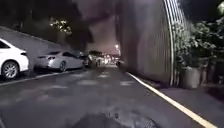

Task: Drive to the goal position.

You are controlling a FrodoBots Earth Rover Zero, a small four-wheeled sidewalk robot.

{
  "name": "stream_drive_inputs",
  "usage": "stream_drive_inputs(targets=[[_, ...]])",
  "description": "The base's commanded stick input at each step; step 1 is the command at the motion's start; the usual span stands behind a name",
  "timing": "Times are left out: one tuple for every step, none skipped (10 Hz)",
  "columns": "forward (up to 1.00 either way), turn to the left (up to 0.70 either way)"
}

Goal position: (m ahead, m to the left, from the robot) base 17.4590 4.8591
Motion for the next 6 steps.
stream_drive_inputs(targets=[[0.45, 0.0], [0.45, 0.0], [0.45, 0.0], [0.45, 0.0], [0.45, 0.0], [0.45, 0.0]])
